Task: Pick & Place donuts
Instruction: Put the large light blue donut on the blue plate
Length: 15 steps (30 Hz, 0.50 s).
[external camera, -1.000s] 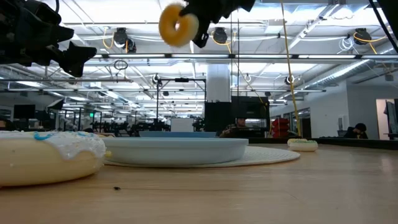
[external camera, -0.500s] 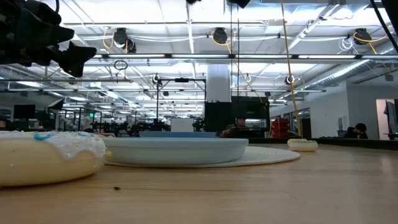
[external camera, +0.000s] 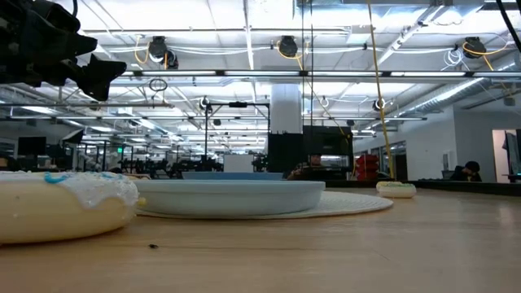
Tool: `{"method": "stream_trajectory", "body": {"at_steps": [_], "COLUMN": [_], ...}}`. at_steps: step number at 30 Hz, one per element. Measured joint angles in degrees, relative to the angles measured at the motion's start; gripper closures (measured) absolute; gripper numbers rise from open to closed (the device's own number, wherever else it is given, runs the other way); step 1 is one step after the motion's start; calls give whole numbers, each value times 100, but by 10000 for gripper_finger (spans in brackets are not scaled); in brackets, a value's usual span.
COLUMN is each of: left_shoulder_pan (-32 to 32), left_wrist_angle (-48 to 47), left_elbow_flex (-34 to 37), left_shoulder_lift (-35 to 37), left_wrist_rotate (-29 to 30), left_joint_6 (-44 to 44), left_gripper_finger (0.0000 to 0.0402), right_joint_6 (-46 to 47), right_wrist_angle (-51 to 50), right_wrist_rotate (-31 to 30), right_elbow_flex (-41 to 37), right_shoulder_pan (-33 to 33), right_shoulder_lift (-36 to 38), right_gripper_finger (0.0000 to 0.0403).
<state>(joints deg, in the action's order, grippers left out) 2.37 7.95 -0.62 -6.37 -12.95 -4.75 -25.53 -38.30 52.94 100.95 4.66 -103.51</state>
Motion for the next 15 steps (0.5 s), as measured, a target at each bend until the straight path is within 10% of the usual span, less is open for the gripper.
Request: {"method": "stream_trajectory", "body": {"at_steps": [9,15], "left_shoulder_pan": [0,0], "left_wrist_angle": [0,2], "left_elbow_flex": [-2,-2], "left_shoulder_lift": [2,0], "left_wrist_rotate": [0,0], "left_joint_6": [-2,-2], "left_gripper_finger": [123,117], "right_joint_6": [611,9], "right_wrist_angle": [-192,-164], "right_wrist_rotate": [-6425,-8590], "right_elbow_flex": [-846,-960], "right_shoulder_pan": [125,40], "right_shoulder_lift": [-3,-23], "right_gripper_finger": [394,394]}}
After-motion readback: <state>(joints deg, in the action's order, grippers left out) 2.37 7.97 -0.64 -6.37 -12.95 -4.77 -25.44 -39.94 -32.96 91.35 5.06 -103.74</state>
